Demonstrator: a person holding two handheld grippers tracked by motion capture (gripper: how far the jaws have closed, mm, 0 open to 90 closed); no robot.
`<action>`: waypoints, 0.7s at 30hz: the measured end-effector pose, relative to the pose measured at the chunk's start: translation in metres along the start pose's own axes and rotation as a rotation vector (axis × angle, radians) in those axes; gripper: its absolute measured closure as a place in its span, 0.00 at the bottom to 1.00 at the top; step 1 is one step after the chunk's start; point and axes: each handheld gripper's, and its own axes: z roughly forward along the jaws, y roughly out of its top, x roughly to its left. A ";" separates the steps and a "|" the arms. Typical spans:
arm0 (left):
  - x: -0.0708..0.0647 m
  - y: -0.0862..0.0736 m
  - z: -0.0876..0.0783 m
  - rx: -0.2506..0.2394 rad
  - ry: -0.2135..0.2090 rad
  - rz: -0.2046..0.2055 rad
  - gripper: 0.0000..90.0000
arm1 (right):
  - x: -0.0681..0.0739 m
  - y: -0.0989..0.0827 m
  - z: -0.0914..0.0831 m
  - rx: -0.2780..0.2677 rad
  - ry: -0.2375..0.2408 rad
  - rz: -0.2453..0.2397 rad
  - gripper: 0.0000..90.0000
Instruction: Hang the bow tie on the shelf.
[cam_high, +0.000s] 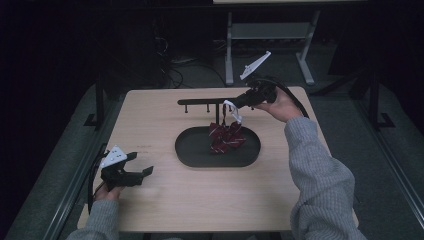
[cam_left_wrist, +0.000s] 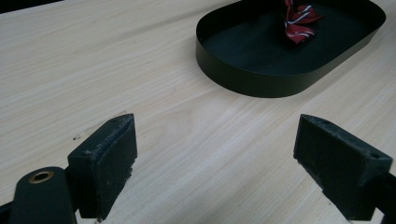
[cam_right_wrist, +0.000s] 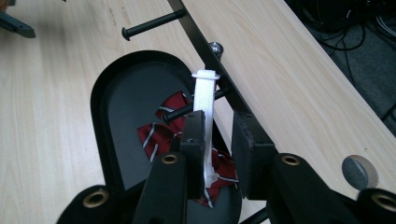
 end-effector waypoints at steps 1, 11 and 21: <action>0.000 0.000 0.000 0.000 0.000 -0.001 0.14 | 0.001 -0.001 0.000 -0.003 -0.001 0.000 0.82; 0.000 0.000 0.001 -0.002 0.001 -0.003 0.14 | 0.002 -0.001 -0.005 -0.022 0.010 0.002 0.80; 0.000 0.000 0.001 0.001 -0.001 0.001 0.14 | 0.004 -0.001 -0.008 -0.028 0.016 0.006 0.78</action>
